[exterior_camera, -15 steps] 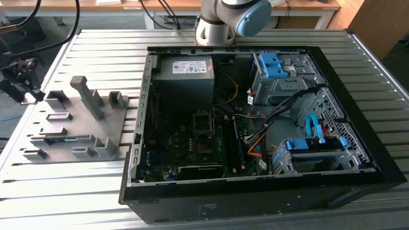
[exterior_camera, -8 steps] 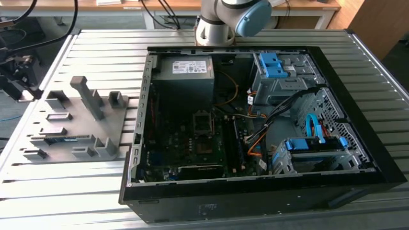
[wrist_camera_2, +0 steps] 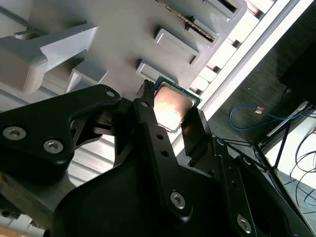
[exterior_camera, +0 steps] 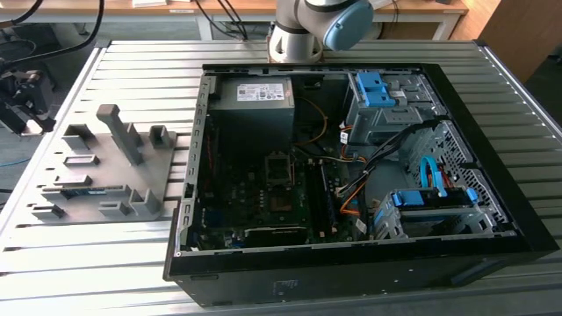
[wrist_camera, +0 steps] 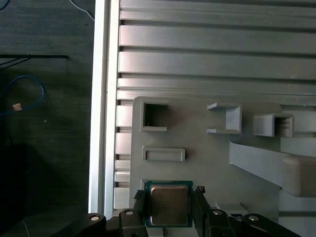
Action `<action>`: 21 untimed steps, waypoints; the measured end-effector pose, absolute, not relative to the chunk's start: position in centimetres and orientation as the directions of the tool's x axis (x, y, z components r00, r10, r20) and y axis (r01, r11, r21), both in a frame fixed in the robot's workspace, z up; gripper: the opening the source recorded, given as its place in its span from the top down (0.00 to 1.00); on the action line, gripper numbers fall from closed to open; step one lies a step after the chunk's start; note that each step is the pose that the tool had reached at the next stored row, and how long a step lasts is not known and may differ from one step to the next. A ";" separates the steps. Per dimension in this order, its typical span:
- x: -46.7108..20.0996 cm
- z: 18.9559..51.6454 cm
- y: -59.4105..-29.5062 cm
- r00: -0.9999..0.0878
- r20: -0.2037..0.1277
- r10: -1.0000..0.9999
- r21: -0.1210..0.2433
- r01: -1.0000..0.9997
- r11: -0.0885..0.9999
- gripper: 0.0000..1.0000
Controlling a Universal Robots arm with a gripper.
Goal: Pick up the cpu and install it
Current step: 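Pick up the cpu and move it towards the insertion slot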
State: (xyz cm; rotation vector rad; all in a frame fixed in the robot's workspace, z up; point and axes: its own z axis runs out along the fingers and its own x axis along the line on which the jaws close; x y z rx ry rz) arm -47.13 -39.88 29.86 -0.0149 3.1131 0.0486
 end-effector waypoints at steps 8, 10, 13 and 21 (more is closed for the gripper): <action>-47.1 30.7 -39.9 -1.000 -0.028 -0.009 0.031 -0.010 0.999 0.53; -47.1 30.9 -39.9 -1.000 -0.028 -0.009 0.031 -0.010 0.999 0.53; -47.1 31.2 -39.9 -1.000 -0.028 -0.009 0.031 -0.010 0.999 0.53; -47.1 32.2 -39.9 -1.000 -0.028 -0.009 0.031 -0.010 0.999 0.53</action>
